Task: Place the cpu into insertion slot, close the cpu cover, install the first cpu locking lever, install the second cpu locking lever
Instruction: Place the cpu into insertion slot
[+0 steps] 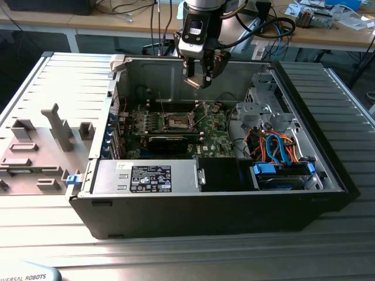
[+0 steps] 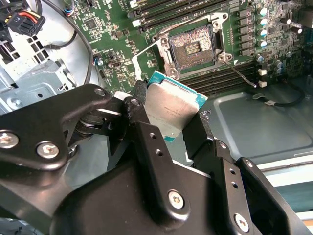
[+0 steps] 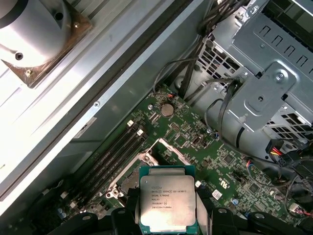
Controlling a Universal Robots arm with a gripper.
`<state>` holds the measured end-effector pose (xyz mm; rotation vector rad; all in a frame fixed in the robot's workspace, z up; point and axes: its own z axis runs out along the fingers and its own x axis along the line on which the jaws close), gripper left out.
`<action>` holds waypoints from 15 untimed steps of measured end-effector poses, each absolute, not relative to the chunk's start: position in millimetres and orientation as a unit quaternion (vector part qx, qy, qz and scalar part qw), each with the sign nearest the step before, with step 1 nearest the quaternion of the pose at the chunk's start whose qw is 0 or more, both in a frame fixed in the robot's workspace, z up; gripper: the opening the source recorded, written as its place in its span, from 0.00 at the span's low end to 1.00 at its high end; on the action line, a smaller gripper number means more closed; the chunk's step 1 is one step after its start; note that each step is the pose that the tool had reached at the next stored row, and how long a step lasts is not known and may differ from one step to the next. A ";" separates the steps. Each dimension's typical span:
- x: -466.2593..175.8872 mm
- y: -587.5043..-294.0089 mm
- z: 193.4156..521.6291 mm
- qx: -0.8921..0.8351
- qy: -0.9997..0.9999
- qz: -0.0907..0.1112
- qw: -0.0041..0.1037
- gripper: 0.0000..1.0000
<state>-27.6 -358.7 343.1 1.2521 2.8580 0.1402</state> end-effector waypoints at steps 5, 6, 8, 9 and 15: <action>-27.6 -358.6 343.1 0.403 0.914 0.045 0.009 0.54; -27.6 -358.6 343.1 0.403 0.914 0.045 0.009 0.54; -27.6 -358.6 343.1 0.404 0.914 0.045 0.009 0.54; -27.6 -358.7 343.1 0.404 0.914 0.045 0.009 0.54; -27.6 -358.6 343.1 0.406 0.913 0.045 0.009 0.54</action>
